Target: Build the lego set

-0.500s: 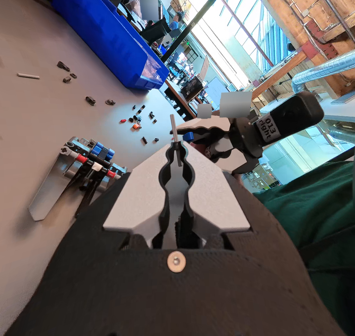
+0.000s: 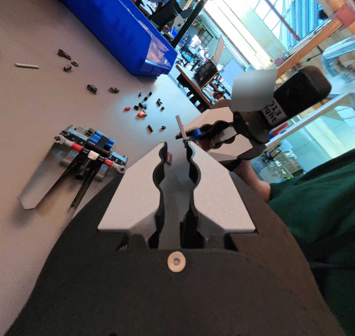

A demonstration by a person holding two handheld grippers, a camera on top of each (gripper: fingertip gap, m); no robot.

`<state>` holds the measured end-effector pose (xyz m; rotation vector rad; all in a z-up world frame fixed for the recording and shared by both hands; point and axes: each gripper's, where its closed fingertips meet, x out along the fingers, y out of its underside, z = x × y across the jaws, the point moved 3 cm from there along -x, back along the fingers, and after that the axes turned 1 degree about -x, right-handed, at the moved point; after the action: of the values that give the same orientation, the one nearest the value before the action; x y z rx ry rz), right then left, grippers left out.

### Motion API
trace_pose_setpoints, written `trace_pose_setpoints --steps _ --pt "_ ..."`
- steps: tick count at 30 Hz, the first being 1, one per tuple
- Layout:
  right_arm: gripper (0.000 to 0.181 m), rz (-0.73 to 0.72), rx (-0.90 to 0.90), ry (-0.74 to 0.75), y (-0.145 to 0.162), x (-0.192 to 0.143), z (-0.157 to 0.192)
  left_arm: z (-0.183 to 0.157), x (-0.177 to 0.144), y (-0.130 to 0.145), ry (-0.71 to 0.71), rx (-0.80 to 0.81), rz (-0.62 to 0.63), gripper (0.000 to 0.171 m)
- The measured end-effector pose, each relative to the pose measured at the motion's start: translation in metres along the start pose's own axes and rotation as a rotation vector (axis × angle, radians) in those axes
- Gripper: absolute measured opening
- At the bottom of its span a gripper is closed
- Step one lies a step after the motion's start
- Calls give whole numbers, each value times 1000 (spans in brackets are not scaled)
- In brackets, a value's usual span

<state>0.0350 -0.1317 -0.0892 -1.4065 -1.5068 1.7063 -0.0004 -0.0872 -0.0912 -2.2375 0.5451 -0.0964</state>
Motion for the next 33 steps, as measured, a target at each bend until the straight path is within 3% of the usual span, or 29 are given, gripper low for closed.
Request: trace_pose_setpoints --steps 7,11,15,22,33 --pt "25 -14 78 -121 11 -6 -5 8 -6 5 -117 169 74 23" --pt "25 -57 96 -213 8 -5 -2 0 1 9 -88 217 127 25" --pt "25 -105 53 -252 1 -8 1 -13 7 12 53 124 148 19" --pt "24 -64 -64 -237 4 -8 10 -23 5 12 235 -58 94 25" --pt "23 -45 -145 -200 5 -2 17 -32 13 19 289 -106 110 21"
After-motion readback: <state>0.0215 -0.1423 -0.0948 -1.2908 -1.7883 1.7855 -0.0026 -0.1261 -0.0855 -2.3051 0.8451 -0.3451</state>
